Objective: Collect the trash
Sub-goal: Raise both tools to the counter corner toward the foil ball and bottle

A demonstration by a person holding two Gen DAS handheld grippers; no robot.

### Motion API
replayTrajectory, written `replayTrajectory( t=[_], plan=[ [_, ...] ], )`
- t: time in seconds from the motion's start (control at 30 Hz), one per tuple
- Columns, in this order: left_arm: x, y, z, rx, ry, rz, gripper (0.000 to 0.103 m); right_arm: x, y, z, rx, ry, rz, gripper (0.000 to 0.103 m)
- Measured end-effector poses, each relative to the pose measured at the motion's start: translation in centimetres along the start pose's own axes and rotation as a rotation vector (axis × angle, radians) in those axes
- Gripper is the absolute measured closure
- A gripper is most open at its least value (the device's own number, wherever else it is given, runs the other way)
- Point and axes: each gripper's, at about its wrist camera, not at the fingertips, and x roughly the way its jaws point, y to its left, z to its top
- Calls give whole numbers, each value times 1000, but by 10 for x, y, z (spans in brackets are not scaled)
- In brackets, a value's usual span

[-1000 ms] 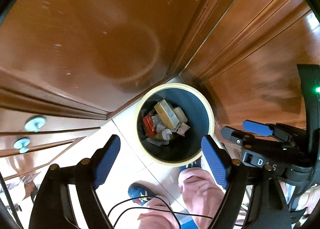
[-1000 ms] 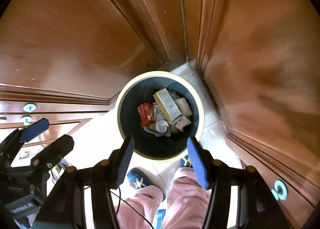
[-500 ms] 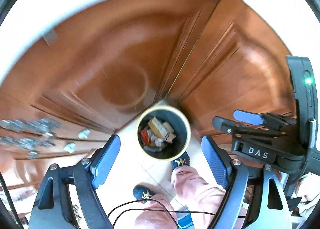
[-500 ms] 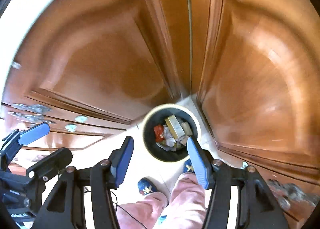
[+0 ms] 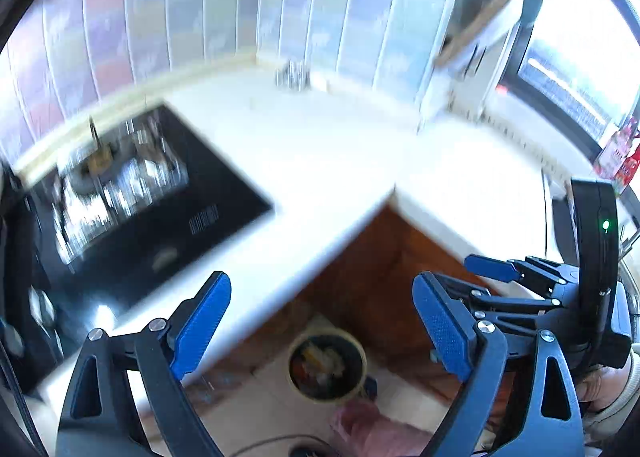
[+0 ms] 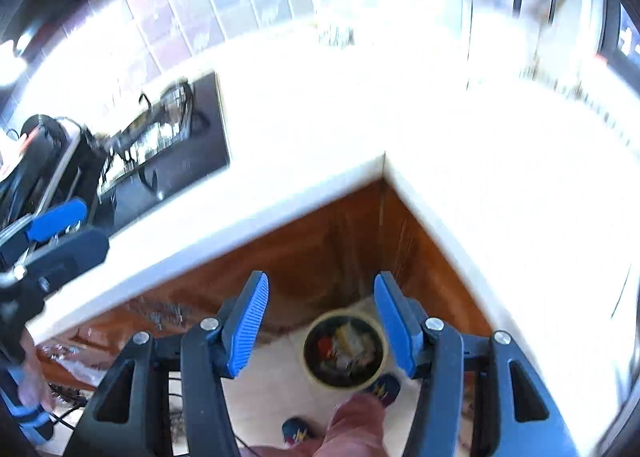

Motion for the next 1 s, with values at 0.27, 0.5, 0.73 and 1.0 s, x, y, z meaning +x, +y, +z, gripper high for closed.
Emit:
replayTrajectory(
  t=[0.27,0.5,0.73,1.0],
  plan=[
    [-37,2,102,35,-129,17,11,-45,7,77,-80,-151,-49,47],
    [-15,0,184,-7,-158,60,11,-43,-14,145,-129,-229,-22,49],
    [29,-7,232,-28,-143,149,12,-11,-31,194,-181,-224,16,58],
    [86,0,259,-11,-44,177,16,40,-42,232,-157,-180,26,64]
  ],
)
